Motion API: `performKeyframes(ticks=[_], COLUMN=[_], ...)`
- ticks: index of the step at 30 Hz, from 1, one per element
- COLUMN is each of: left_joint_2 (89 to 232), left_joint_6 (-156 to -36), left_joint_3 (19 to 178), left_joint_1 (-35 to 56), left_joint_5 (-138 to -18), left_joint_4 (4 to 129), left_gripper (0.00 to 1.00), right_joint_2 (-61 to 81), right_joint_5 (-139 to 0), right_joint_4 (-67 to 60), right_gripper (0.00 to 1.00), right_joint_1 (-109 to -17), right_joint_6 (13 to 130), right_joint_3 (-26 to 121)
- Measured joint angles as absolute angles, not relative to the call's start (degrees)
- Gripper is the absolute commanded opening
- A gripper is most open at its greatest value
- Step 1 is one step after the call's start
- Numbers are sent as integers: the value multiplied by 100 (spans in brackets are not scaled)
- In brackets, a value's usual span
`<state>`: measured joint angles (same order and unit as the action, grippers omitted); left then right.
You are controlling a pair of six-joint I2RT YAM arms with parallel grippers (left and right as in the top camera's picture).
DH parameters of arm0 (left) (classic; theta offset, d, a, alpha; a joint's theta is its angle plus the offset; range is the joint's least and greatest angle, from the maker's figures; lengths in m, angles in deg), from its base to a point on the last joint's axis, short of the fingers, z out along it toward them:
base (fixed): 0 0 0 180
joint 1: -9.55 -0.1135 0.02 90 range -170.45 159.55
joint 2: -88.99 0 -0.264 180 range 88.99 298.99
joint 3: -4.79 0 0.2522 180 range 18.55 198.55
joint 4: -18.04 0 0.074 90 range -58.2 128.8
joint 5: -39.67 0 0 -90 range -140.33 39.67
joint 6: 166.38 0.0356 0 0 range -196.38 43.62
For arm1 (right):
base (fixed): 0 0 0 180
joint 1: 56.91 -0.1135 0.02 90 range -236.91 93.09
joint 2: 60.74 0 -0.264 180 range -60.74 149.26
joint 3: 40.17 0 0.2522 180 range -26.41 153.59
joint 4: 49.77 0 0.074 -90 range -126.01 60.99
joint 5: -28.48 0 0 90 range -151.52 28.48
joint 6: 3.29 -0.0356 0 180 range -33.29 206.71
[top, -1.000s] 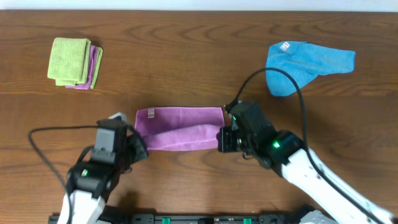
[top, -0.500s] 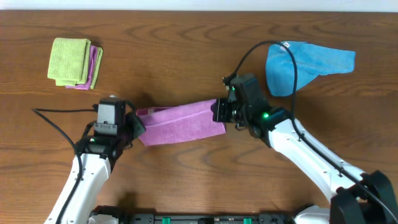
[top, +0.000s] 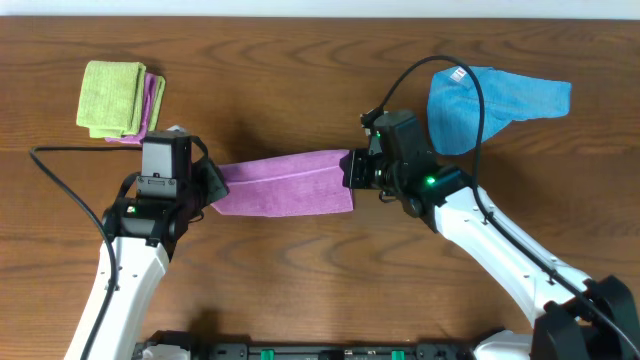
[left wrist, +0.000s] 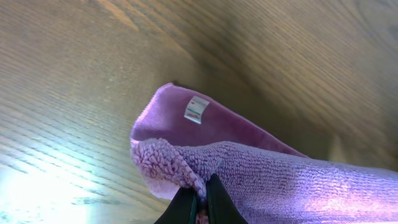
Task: Fold the cloth
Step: 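Lift the near edge with both grippers and fold it toward the far edge, then lower the folded edge onto the cloth with both grippers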
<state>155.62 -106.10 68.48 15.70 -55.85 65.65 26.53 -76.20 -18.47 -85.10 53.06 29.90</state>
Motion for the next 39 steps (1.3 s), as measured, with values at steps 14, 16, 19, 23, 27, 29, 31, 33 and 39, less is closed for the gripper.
performKeyframes(ticks=[14,16,19,23,27,29,31,33,39], left_joint_2=[15374,15374,15374,15374,15457,15571,15776,16021,16602], left_joint_6=[-10461,-10455,-10437,-10437,-10448,-10468,-10485,-10483,-10358], left_joint_3=[6848,6848,6848,6848,6848,6848,6848,6848,6848], left_joint_1=[1584,1581,1581,1581,1581,1579,1566,1562,1560], left_joint_5=[-5548,-5543,-5519,-5452,-5277,-5192,-5108,-5036,-4984], left_joint_4=[6532,6495,6394,6370,6410,6405,6346,6143,5247], left_gripper=[6,6,6,6,6,6,6,6,6], right_joint_2=[2397,2395,2395,2395,2395,2401,2445,2543,3063], right_joint_5=[-7799,-7797,-7777,-7777,-7749,-7699,-7626,-7581,-7454], right_joint_4=[-1449,-1454,-1498,-1524,-1688,-1814,-1965,-2081,-2791], right_gripper=[2,2,1,1,2,2,2,2,1], right_joint_1=[-8044,-8044,-8044,-8044,-8145,-8210,-8296,-8322,-8320], right_joint_6=[5346,5348,5348,5350,5389,5420,5444,5459,5501], right_joint_3=[3008,3008,3008,3008,3008,3008,3008,3010,3012])
